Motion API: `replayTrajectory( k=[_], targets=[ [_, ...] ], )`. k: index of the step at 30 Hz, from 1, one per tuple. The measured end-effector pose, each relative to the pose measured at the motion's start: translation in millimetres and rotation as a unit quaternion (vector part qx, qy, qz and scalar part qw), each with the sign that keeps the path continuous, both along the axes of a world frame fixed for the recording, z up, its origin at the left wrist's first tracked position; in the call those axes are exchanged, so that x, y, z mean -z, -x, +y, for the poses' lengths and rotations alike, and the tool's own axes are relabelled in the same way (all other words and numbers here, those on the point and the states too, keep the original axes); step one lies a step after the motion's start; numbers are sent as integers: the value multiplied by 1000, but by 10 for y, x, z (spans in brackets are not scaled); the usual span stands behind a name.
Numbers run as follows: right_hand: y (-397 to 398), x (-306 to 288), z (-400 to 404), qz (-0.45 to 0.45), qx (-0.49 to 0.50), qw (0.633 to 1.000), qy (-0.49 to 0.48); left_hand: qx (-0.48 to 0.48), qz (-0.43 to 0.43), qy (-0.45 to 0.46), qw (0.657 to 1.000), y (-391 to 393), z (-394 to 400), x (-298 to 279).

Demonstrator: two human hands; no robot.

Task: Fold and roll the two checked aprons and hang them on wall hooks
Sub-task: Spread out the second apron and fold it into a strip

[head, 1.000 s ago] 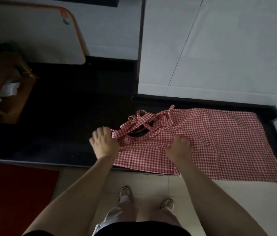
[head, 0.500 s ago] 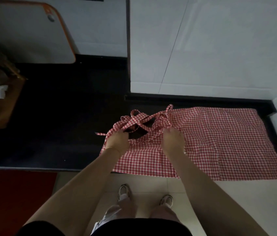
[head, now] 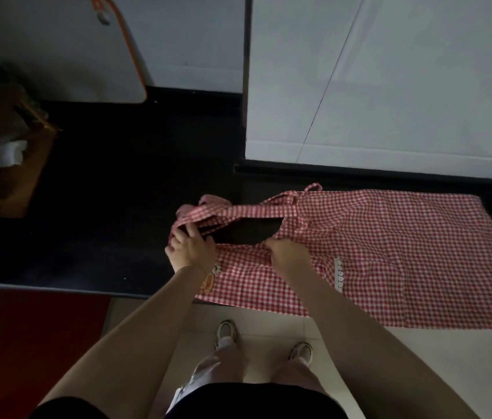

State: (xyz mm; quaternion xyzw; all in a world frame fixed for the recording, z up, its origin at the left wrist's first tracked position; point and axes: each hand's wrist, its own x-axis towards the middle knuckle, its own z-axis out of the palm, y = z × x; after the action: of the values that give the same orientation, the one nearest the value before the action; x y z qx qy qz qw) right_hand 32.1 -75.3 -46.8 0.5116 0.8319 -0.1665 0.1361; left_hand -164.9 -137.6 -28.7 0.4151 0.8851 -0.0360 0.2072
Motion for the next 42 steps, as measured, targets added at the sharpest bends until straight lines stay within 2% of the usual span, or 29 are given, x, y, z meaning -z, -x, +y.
replayTrajectory(
  k=[1, 3, 4, 6, 9, 12, 15, 19, 21, 23, 26, 32, 35, 37, 39, 41, 42],
  targets=[
    [-4, 4, 0, 4, 7, 1000, 6, -35, 13, -20, 999, -4, 1, -14],
    [-3, -12, -1, 17, 19, 1000, 12, 13, 56, -92, 994, -16, 17, -33],
    [9, -32, -1, 23, 26, 999, 8, 62, 45, -131, 988, -27, 40, -47],
    [46, -89, -10, 35, 30, 999, -25, 146, -41, -157, 976, -72, 92, -89],
    [78, -142, -14, 71, 32, 994, -74, 229, -137, -64, 962, -183, 165, -99],
    [98, -183, -27, 120, 29, 989, -76, 286, -87, 14, 954, -237, 194, -35],
    [48, -184, -23, 158, 56, 981, -101, 250, -15, 35, 967, -210, 220, -23],
    [-255, -136, 44, 107, 192, 962, -165, 172, 32, 110, 978, -229, 263, -31],
    [-453, -92, 72, 46, 271, 953, -127, 154, 35, 75, 985, -277, 285, -10],
    [-615, -24, 83, -8, 308, 950, -55, 202, -19, 7, 979, -402, 343, 26],
    [-739, 23, 78, -33, 281, 959, 35, 256, -99, 1, 962, -695, 433, 6],
    [-983, -85, 98, -56, 294, 953, 55, 171, -51, 109, 978, -942, 600, 14],
    [-1015, -145, 185, -57, 262, 964, 4, 214, -1, 21, 977, -1032, 751, -90],
    [-1008, -160, 255, -15, 211, 976, -53, 286, -16, -94, 954, -1127, 848, -129],
    [-1010, -155, 317, 12, 173, 983, -51, 386, -41, -155, 909, -1283, 906, -150],
    [-1067, -129, 373, 2, 156, 988, -18, 479, -42, -119, 869, -1443, 940, -115],
    [-1154, -107, 455, -12, 153, 988, 1, 501, -15, -78, 862, -1519, 1006, -67]
  ],
)
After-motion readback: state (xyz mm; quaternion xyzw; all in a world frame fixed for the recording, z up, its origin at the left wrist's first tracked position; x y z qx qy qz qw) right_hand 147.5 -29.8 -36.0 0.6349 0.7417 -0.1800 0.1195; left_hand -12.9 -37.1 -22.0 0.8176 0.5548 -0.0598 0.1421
